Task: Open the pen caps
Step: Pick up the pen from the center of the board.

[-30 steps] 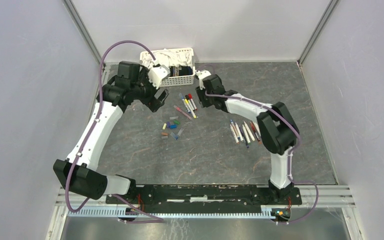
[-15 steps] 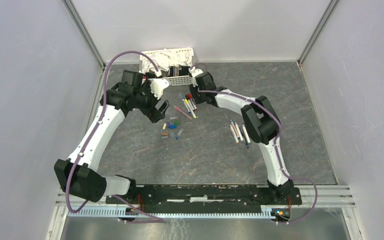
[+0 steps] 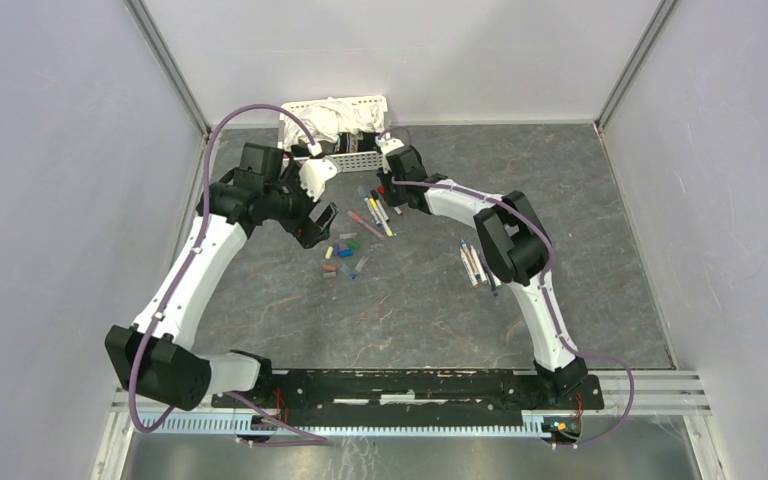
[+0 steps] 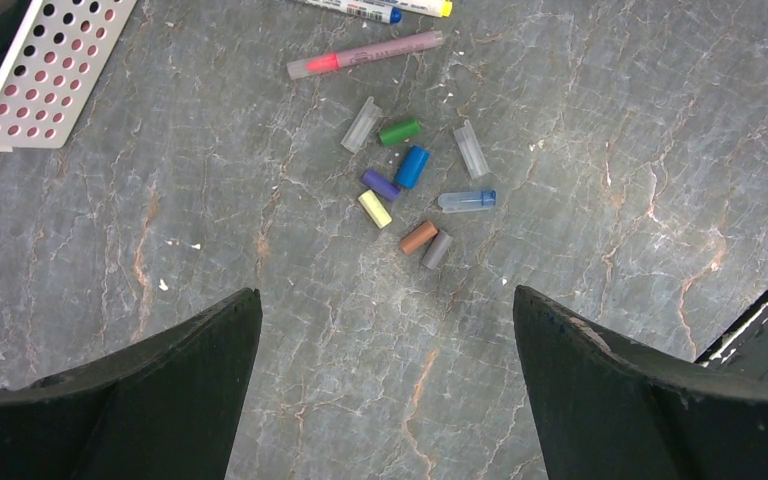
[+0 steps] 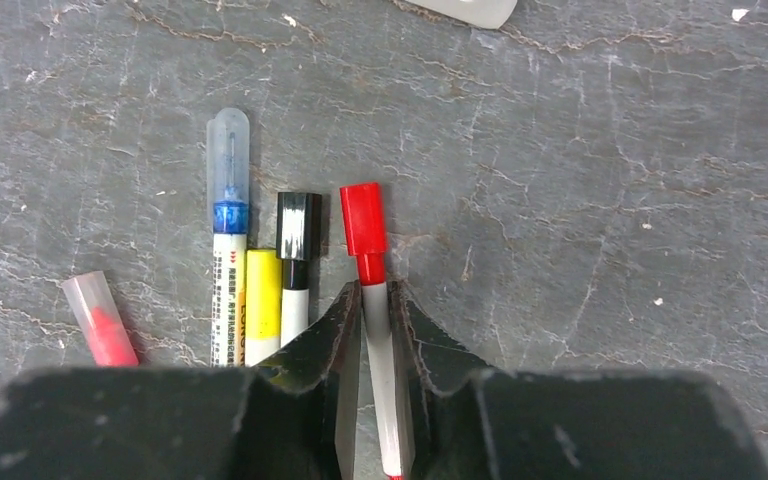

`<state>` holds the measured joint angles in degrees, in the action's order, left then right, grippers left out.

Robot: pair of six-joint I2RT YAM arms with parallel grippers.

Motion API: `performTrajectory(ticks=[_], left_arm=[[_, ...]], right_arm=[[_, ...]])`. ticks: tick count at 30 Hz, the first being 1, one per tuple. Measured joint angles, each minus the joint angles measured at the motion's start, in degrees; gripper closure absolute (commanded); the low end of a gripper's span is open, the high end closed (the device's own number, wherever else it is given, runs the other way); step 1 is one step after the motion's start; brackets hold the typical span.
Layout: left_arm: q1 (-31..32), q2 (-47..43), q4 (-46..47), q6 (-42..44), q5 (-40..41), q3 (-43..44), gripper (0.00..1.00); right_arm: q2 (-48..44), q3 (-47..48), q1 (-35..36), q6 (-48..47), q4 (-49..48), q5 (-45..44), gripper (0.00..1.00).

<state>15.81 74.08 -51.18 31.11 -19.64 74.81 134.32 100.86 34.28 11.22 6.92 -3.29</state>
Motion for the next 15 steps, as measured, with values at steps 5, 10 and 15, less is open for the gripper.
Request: performTrajectory(ticks=[5,10,15], left_arm=[[0.0,0.0,-0.3,0.2,-0.3,0.0,0.00],[0.0,0.0,-1.1,1.5,-2.0,-0.1,0.00],[0.0,-0.6,-1.0,7.2,-7.1,-2.5,0.00]], right_arm=[[-3.7,-7.5,0.2,-0.4,-5.2,-1.4,0.98],[-13.8,-23.6,-0.2,-0.5,-9.5,-0.9,1.00],[-24.7,-35.3,-1.5,0.1,-9.9,9.0,1.00]])
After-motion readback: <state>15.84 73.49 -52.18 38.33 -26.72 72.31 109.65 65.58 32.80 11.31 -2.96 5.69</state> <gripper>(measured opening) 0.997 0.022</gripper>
